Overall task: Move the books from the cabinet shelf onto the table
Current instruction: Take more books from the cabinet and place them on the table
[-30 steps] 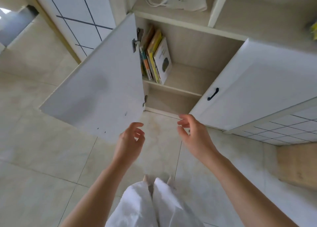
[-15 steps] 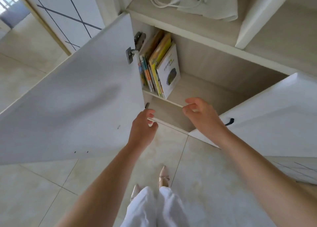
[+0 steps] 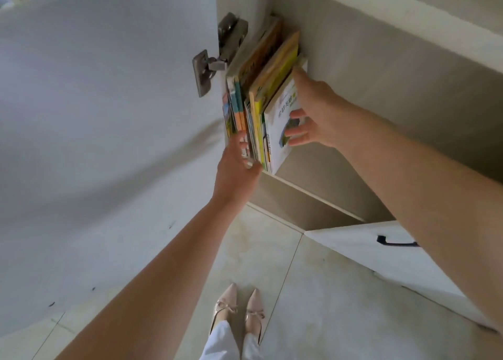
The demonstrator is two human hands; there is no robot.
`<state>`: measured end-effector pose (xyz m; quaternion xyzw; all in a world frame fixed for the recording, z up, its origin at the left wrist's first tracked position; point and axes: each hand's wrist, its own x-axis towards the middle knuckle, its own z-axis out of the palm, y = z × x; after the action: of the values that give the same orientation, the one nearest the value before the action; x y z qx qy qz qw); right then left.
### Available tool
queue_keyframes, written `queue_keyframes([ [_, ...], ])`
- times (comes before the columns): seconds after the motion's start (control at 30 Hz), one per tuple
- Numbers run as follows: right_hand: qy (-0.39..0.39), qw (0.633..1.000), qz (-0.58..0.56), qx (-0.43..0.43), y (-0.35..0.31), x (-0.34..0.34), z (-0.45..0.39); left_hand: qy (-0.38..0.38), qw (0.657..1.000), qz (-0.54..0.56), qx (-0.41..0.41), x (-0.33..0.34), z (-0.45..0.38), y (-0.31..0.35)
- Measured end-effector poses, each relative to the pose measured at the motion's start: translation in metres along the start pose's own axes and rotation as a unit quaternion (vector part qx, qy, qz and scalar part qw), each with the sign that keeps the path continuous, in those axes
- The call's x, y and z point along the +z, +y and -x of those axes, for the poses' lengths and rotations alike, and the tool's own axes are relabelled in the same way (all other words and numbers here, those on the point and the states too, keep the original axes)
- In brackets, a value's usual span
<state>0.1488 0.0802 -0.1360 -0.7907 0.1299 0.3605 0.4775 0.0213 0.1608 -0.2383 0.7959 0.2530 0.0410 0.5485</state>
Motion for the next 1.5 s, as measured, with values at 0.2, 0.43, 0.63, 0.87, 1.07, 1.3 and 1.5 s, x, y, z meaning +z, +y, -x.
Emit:
queue_keyframes([
  [0.2,-0.024,0.999,-0.025,0.033,-0.025,0.031,-0.037,0.063,0.993,0.014,0.096,0.014,-0.040,0.000],
  [0.43,-0.013,0.999,0.003,0.031,-0.013,0.020,-0.066,0.113,0.981,-0.028,0.158,0.030,-0.046,-0.009],
  [0.63,-0.027,0.999,-0.001,0.026,0.005,-0.001,-0.067,0.109,0.979,0.012,0.172,0.042,-0.036,-0.014],
  [0.87,-0.027,0.999,0.025,0.007,0.019,-0.018,-0.071,0.140,0.978,-0.026,0.151,0.054,-0.035,-0.042],
  [1.07,-0.036,0.999,0.021,0.015,0.011,-0.018,-0.076,0.165,0.973,-0.017,0.157,0.045,-0.048,-0.039],
  [1.3,-0.039,0.999,0.023,0.022,0.007,-0.011,-0.071,0.173,0.970,0.005,0.169,0.049,-0.047,-0.035],
  [1.5,-0.032,0.999,0.011,0.029,0.003,-0.008,-0.066,0.176,0.969,0.001,0.171,0.054,-0.045,-0.034],
])
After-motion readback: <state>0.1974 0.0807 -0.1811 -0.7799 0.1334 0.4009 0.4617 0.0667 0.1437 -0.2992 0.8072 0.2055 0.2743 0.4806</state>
